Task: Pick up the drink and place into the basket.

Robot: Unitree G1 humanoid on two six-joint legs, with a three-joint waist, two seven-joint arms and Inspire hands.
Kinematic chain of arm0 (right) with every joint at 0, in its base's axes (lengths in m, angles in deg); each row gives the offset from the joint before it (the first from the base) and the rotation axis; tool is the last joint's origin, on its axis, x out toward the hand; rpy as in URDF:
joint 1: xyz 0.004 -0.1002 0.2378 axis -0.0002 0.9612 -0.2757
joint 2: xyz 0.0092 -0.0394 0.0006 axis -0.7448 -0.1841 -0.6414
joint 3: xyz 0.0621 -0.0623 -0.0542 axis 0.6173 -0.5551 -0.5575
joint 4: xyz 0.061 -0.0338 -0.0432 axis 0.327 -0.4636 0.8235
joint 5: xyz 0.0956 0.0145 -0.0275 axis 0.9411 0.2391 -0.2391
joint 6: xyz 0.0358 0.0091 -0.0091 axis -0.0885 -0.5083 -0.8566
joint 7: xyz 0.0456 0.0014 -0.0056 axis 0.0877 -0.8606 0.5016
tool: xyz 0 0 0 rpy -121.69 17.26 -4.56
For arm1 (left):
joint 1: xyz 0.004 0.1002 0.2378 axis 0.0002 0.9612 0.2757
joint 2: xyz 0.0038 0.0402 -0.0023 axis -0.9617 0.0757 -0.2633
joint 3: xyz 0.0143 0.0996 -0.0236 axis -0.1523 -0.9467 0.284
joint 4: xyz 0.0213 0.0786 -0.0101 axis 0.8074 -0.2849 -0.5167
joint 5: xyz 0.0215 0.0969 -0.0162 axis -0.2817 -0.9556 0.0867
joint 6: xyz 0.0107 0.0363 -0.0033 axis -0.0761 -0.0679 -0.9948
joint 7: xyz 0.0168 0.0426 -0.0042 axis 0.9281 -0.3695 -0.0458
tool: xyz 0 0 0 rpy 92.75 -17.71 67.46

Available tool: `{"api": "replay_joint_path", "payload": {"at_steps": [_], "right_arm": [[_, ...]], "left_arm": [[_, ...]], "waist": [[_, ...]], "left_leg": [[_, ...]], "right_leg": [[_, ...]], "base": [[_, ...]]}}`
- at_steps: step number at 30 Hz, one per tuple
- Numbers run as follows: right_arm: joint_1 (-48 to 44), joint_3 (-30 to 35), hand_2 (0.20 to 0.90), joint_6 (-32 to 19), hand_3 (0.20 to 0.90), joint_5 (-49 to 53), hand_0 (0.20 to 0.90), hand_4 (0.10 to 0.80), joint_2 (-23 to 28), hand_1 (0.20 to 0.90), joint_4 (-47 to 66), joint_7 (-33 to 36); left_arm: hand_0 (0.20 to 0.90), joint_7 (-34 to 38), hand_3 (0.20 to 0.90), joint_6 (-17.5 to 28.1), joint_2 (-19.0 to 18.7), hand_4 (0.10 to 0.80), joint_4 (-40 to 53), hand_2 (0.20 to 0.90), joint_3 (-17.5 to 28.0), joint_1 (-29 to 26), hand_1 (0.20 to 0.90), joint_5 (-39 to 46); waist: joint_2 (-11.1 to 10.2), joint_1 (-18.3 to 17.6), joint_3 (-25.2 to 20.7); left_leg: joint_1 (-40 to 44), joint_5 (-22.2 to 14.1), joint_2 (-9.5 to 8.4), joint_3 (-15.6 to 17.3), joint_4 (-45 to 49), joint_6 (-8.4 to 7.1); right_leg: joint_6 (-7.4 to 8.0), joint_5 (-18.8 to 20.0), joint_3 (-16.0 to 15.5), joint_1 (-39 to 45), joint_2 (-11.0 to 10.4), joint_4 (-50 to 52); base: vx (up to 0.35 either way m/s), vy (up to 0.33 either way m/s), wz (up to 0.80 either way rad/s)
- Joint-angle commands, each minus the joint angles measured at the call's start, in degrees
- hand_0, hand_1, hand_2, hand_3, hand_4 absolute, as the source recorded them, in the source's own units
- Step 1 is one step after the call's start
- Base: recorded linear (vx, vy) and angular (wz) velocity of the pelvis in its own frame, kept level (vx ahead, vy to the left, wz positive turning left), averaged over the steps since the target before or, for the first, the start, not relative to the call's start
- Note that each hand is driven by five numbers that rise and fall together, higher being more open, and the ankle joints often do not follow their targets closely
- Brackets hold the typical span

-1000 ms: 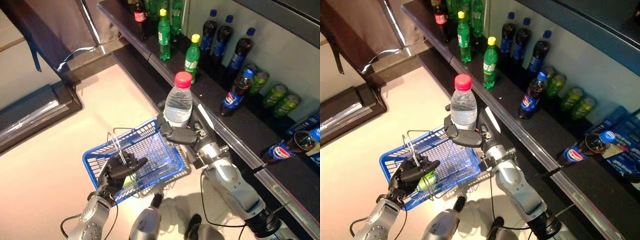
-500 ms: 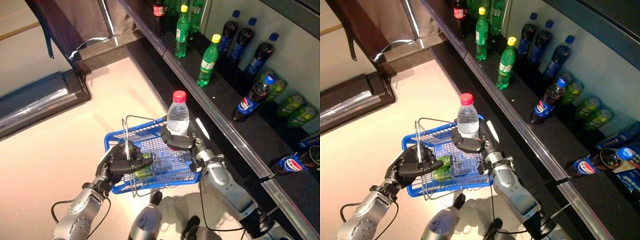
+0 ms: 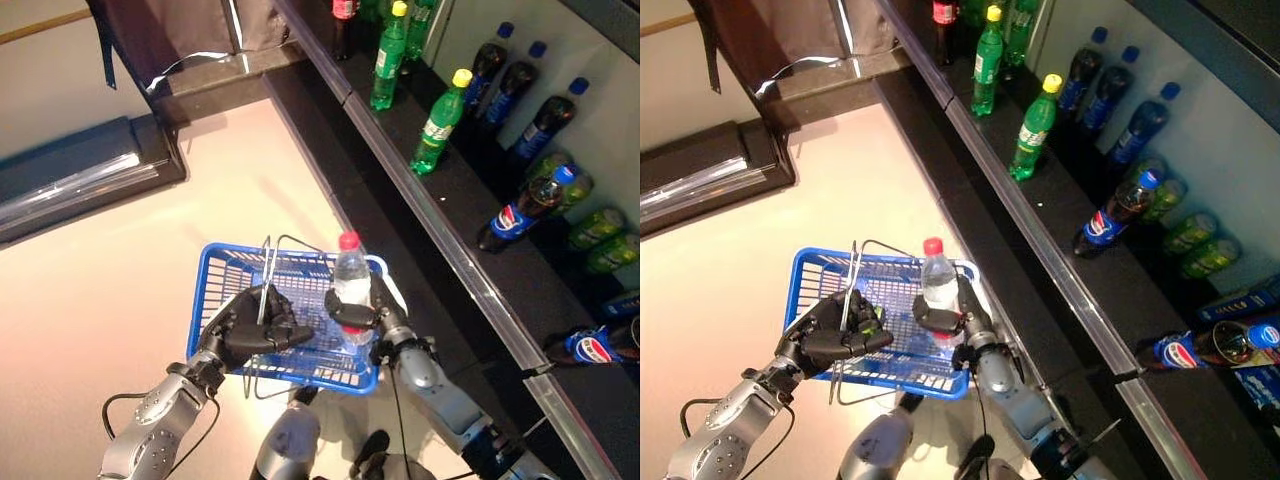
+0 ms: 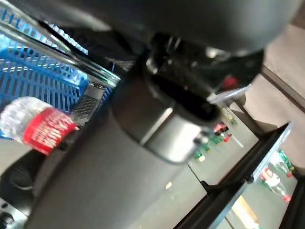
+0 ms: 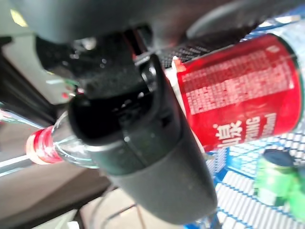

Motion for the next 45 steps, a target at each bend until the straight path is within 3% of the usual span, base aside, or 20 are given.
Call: {"api": "replay_joint_path", "payload": {"at_steps": [1, 15, 25, 30, 45], "right_arm": [[-4.9, -2.4, 0.300, -8.7, 0.200, -2.8, 0.300, 0.100, -3.3, 0.300, 4.4, 1.8], [-6.2, -4.7, 0.300, -9.5, 0.200, -4.8, 0.300, 0.100, -6.9, 0.300, -5.9, 2.5], [-10.0, -6.4, 0.300, -4.4, 0.200, -8.4, 0.300, 0.100, -8.2, 0.300, -11.0, 3.4], [-13.4, -4.8, 0.300, -3.3, 0.200, -6.0, 0.300, 0.100, -9.4, 0.300, -14.0, 5.6], [-23.5, -4.7, 0.300, 3.8, 0.200, 9.0, 0.300, 0.100, -11.0, 0.300, -17.3, 5.6]], "left_arm": [[0.300, -9.4, 0.200, 9.8, -0.9, 0.100, 20.4, 0.300, 4.5, -10.2, 0.300, 6.9], [0.300, -10.8, 0.200, 8.0, -1.2, 0.100, 21.0, 0.300, 3.4, -12.0, 0.300, 6.5], [0.300, -12.9, 0.200, 6.4, -1.8, 0.100, 20.9, 0.300, 2.2, -14.5, 0.300, 7.5], [0.300, -21.1, 0.200, 7.1, -3.2, 0.100, 24.1, 0.300, 0.5, -16.5, 0.300, 5.9], [0.300, -22.0, 0.200, 2.1, -7.4, 0.100, 24.0, 0.300, -5.0, -26.4, 0.300, 1.8]], "waist": [[-1.9, 0.2, -5.2], [-2.7, 2.3, -2.9], [-2.9, 3.7, -0.9], [-3.3, 4.6, 0.4], [-5.3, 5.0, -1.0]], "left_leg": [[-2.9, 0.6, -4.14, 2.0, 4.3, 4.75], [-5.0, 1.0, -4.89, 0.4, 4.9, 4.66], [-6.8, 1.2, -5.42, -0.6, 6.0, 4.60], [-7.5, 1.0, -5.37, -1.2, 6.8, 4.44], [-6.9, 0.3, -4.81, -1.1, 7.3, 4.55]], "right_leg": [[-0.04, 7.2, 4.1, 4.5, -0.9, -6.9], [0.56, 8.3, 3.3, 4.5, -0.7, -8.1], [0.71, 8.9, 2.4, 3.9, -0.9, -8.1], [0.53, 9.2, 1.5, 3.8, -0.9, -7.8], [0.67, 9.3, 1.5, 4.3, -0.6, -7.6]], "base": [[-0.009, -0.059, 0.09], [-0.010, -0.026, 0.05], [0.002, -0.016, 0.03], [0.010, -0.031, 0.06], [0.043, -0.016, 0.00]]}}
